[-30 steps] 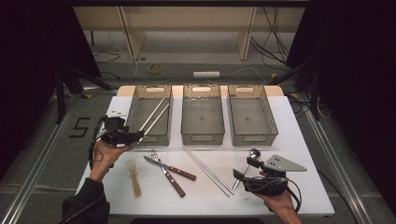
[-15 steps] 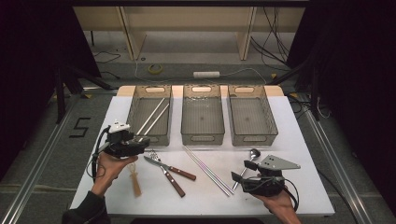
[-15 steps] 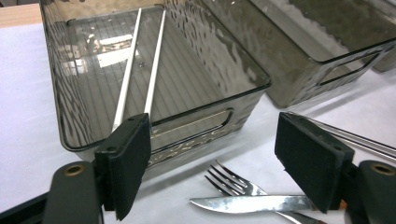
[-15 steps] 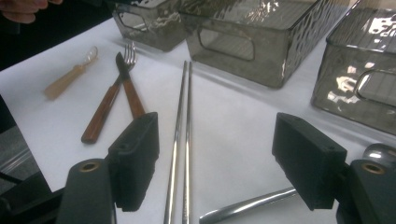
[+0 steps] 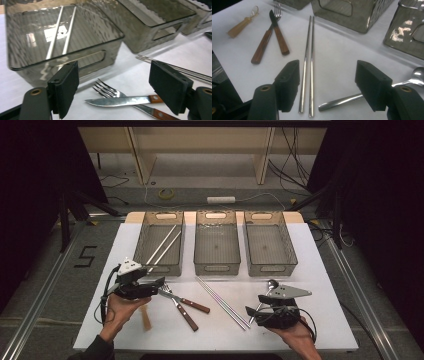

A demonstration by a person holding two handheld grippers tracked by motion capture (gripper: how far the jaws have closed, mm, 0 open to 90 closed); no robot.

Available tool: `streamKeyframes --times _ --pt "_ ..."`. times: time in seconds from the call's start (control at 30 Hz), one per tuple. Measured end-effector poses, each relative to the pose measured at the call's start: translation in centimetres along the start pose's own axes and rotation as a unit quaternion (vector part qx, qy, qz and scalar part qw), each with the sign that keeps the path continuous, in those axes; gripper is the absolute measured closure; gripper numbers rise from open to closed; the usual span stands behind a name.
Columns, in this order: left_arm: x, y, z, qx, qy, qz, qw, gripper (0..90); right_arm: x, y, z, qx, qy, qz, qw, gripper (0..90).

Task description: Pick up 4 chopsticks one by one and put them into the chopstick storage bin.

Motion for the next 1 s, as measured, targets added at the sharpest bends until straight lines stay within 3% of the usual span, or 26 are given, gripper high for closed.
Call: streamKeyframes --times 0.13,0.53,1.0 --pt "0.4 1.0 -0.4 -0.002 0.003 -0.017 0.9998 22.0 -0.3 -0.1 0.0 0.004 -0.019 -0.003 0.9998 40.4" --pt "1.1 2.2 -0.6 -0.007 0.021 -0.030 0.9993 20.0 -1.8 -0.7 -0.2 0.019 -0.072 0.000 0.9972 43.5" --pt "2.0 3.0 -0.9 -0.013 0.030 -0.033 0.9989 19.9 -3.5 -0.9 -0.2 0.021 -0.137 0.008 0.9903 48.0"
Point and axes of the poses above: each handheld gripper's, and its own axes: x roughly backward along the jaws, z roughly out of its top, y roughly to its right, the point moved 9 cm from there along -x, roughly forward along the jaws, and after that the axes turned 11 degrees about z, right-handed, at the moved point
